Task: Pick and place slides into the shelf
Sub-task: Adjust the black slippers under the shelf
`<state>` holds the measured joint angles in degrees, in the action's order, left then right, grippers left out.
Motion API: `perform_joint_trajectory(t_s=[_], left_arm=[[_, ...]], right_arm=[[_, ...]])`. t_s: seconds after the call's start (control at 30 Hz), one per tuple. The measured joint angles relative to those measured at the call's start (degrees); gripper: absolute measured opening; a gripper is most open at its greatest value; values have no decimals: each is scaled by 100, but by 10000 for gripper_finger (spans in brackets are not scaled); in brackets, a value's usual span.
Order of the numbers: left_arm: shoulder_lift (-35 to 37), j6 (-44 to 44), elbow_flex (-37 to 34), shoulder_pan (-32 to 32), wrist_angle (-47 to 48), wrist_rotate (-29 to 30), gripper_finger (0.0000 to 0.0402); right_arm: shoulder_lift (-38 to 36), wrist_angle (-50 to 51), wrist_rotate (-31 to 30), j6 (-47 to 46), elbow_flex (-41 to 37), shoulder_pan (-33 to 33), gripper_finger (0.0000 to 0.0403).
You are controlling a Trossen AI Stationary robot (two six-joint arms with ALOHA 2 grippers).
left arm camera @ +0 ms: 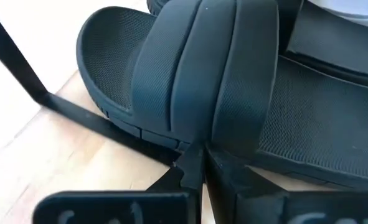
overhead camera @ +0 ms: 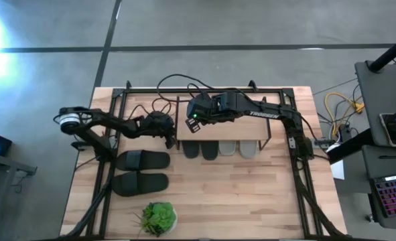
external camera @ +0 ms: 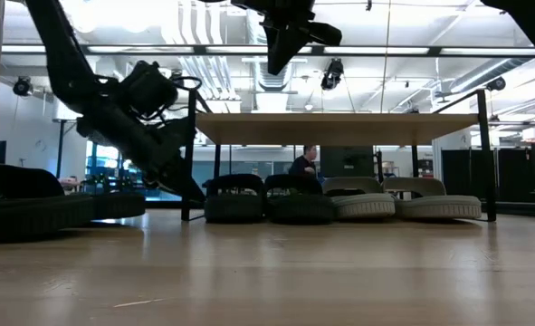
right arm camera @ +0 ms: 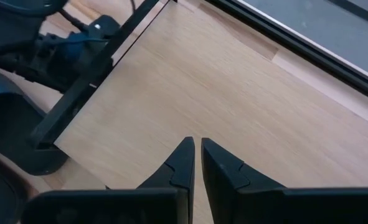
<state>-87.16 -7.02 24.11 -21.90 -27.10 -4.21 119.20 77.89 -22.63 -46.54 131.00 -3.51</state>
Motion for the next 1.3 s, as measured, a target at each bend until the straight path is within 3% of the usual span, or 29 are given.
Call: perform_joint_trajectory(t_s=[0.2,0.57,0.73,0.87,1.07,1.3], left_arm=[[-281,2,236,-122,-95,11,0],[-186,288,204,-356,51,-20,0],[246,287,65,-348,663,-59,0],[1061,220,-173,-338,881,-61,0],[2799,155,-386,-189,1612,-81,0],[4130,189,-500,-121,2340,-320,0]], right_arm=[[0,3,1,1,0,31,22],[0,230,-127,-54,0,266,22],[-90,559,-149,-150,-4,377,22],[-325,836,-155,-392,-4,546,22],[-775,1184,-159,-1844,-244,1188,22],[-988,1190,319,-4768,-1150,2469,22]])
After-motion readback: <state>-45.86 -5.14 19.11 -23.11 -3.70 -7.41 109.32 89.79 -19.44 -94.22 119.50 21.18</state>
